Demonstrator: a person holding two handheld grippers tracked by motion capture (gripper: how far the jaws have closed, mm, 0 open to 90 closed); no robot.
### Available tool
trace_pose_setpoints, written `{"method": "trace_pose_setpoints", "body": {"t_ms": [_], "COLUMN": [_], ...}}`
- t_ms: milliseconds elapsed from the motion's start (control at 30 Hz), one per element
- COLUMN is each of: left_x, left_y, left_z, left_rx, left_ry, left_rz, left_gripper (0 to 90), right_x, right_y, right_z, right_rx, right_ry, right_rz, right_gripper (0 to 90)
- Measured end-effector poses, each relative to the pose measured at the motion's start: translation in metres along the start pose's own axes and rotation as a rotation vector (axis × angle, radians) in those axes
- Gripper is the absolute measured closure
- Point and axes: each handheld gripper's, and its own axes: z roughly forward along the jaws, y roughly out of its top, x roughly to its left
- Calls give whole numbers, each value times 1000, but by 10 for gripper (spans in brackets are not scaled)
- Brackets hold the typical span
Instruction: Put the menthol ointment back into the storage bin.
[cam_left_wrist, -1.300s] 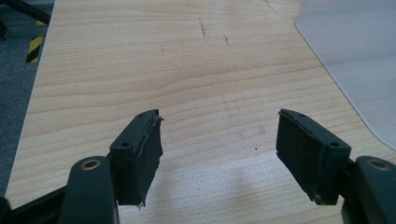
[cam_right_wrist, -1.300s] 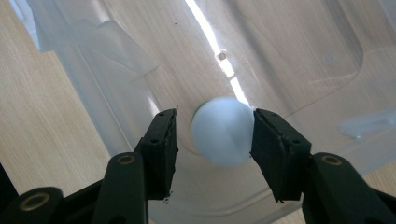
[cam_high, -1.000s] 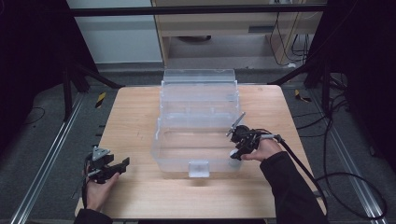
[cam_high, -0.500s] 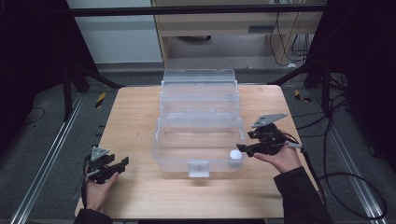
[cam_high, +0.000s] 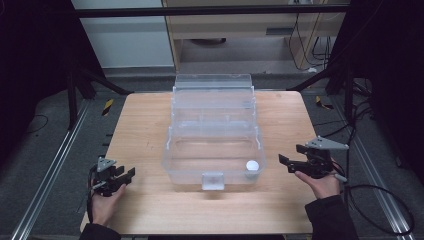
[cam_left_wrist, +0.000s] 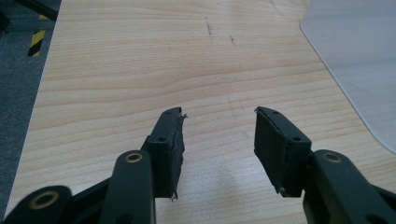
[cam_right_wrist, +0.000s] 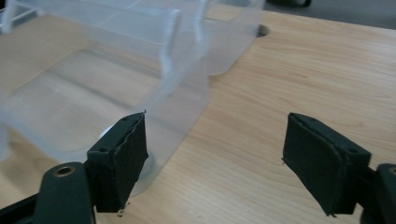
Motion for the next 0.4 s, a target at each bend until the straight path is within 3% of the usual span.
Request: {"method": "trace_pose_setpoints", "body": {"t_ms": [33,200,400], "left_x": [1,3,5], "left_y": [0,-2,-5], "left_z": [0,0,4], "left_rx": [-4,-16,-24], "left_ry": [5,24,40], "left_rz": [-4,-4,-8], "left_gripper": [492,419,321], "right_x": [-8,-19,-34], "right_y": [-10,-27,-47], "right_z": [3,9,17], "right_rx": [-12,-17,-13], "right_ry": [-24,-64,-109], "right_rz": [15,32,111], "right_gripper": [178,171,171]}}
